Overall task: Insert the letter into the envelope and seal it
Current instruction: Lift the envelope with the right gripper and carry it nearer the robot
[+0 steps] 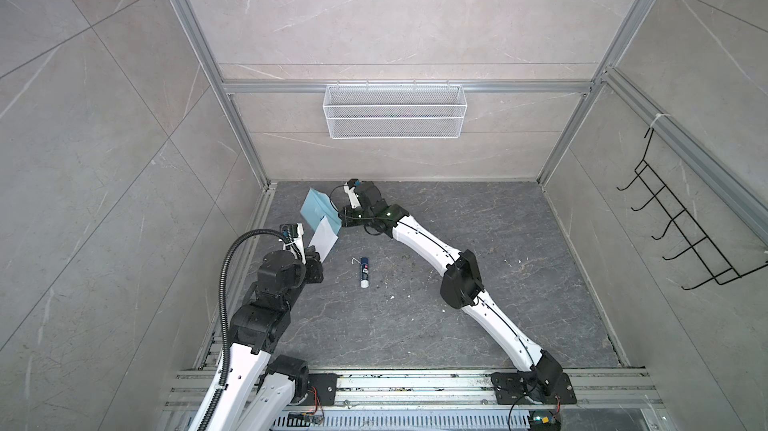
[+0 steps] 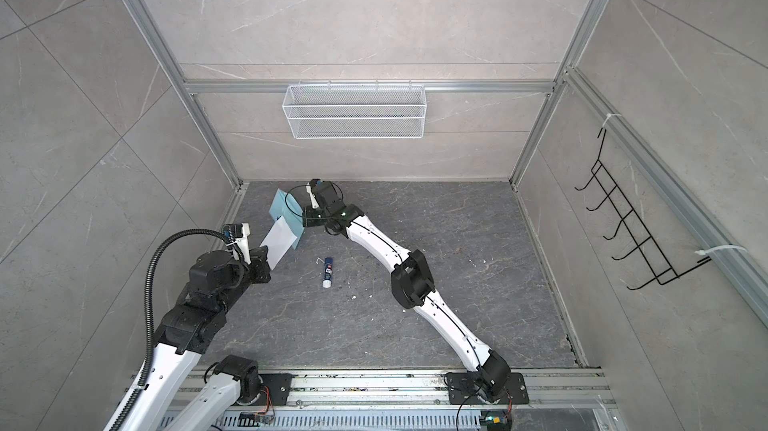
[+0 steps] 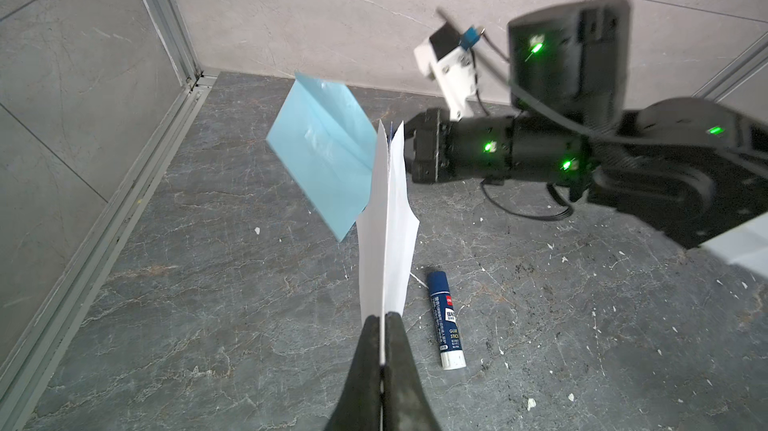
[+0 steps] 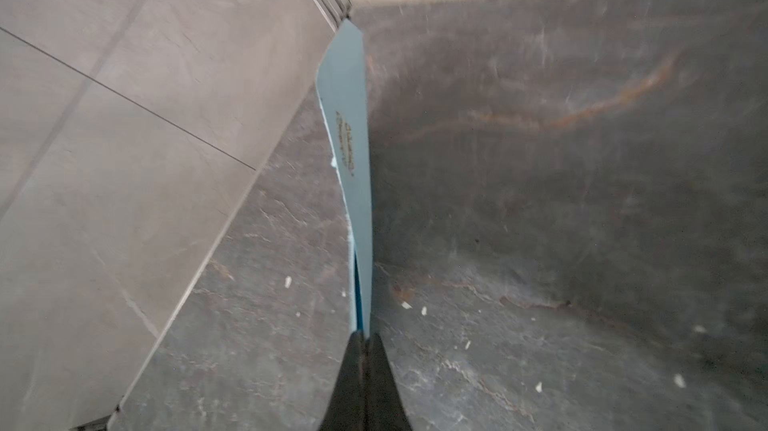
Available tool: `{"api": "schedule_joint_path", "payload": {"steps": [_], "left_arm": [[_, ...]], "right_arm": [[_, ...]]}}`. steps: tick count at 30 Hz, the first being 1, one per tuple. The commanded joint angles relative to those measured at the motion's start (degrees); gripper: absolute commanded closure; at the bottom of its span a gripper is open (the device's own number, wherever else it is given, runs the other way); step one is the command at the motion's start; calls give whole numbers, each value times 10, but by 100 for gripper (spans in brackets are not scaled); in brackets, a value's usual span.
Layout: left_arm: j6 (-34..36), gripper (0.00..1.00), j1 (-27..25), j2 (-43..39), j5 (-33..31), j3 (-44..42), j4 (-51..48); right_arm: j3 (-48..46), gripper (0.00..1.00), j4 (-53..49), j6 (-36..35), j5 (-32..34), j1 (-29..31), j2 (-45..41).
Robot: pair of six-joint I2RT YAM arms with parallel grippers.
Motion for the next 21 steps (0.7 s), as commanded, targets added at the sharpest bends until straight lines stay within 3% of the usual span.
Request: {"api": "schedule_joint_path", "payload": {"steps": [1, 8, 14, 21], "left_arm": [[3, 100, 2, -13, 19, -2, 36], [-16, 100, 3, -23, 52, -11, 56], [-42, 100, 2, -18, 79, -22, 78], [-68, 100, 2, -2, 108, -28, 98]], "right_arm": [[9, 100, -28, -37, 38, 1, -82], [-94, 100, -45, -68, 71, 2, -204], [-414, 100, 116, -74, 124, -1, -399], [-700, 100, 212, -50, 168, -17, -607]]}}
